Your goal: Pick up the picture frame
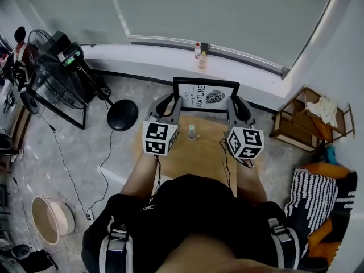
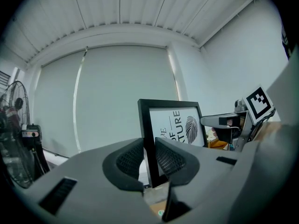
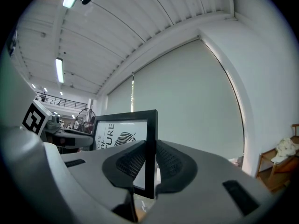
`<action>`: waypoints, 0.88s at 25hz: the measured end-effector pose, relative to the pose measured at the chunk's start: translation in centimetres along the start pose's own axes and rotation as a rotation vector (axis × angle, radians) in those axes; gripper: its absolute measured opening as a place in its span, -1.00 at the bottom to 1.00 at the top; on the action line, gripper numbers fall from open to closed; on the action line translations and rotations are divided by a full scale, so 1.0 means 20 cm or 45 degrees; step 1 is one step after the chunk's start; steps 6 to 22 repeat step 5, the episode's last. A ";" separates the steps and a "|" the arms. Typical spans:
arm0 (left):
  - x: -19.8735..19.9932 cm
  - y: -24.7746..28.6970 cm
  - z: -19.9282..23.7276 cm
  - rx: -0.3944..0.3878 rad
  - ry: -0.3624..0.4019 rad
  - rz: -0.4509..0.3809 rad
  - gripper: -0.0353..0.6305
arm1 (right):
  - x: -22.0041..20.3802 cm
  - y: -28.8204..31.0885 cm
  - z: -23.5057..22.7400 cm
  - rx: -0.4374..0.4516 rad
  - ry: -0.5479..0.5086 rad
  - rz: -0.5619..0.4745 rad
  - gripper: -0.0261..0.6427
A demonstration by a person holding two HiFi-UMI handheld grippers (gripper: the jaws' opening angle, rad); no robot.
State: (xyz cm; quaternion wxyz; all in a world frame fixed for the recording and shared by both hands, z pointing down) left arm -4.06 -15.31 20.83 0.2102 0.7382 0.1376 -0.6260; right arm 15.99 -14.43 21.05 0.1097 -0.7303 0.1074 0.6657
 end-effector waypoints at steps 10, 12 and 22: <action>-0.01 0.01 -0.06 0.002 0.003 0.015 -0.62 | -0.02 -0.03 -0.05 0.008 0.008 0.006 -0.67; -0.01 0.01 -0.06 0.002 0.003 0.015 -0.62 | -0.02 -0.03 -0.05 0.008 0.008 0.006 -0.67; -0.01 0.01 -0.06 0.002 0.003 0.015 -0.62 | -0.02 -0.03 -0.05 0.008 0.008 0.006 -0.67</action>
Point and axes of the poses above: the fingertips, and each gripper's own axes: y forward along the fingers, z to its left, x out of its top, the point moved 2 cm from there along -y, backward along the fingers, and after that the axes turned 1 degree about z, right-handed, at the moved point
